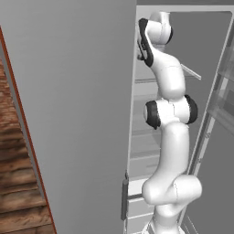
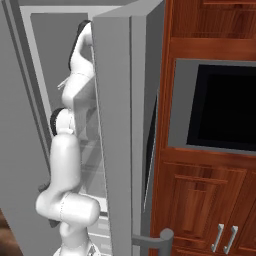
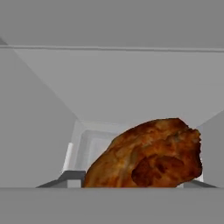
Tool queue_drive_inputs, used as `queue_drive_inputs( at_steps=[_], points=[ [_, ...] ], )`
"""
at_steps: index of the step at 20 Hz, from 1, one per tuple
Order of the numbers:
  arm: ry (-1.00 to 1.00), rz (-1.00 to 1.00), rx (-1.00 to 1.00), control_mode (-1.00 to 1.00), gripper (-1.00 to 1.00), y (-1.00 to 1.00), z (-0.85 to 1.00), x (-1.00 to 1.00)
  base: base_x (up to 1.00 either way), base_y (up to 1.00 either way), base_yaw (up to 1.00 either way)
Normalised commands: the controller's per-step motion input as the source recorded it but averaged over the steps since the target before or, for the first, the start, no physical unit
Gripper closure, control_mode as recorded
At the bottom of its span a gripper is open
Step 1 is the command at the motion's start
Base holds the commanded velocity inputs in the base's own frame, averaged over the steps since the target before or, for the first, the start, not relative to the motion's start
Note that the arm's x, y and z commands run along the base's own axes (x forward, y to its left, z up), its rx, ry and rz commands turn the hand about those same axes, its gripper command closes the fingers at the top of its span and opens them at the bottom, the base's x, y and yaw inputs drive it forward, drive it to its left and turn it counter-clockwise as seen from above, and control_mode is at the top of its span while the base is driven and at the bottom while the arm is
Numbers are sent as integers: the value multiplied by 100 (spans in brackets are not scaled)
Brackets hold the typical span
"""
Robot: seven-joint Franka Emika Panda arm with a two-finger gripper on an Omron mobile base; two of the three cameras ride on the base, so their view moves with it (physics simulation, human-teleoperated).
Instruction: Open the fridge, remove the kiwi, cucumber, and chicken drumstick, and place them on any counter.
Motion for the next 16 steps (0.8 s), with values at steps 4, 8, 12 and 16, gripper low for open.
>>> queue_drive_inputs(
  at_steps=[4,8,12,16],
  points=[
    [-13,0,14,-100,100,0,-100,-67,0,0,0],
    [-27,0,10,-100,100,0,-100,-97,0,0,0],
    [-36,0,2,-100,100,10,-98,-83,0,0,0],
    [-25,0,0,-100,100,10,-21,-97,0,0,0]
  ],
)
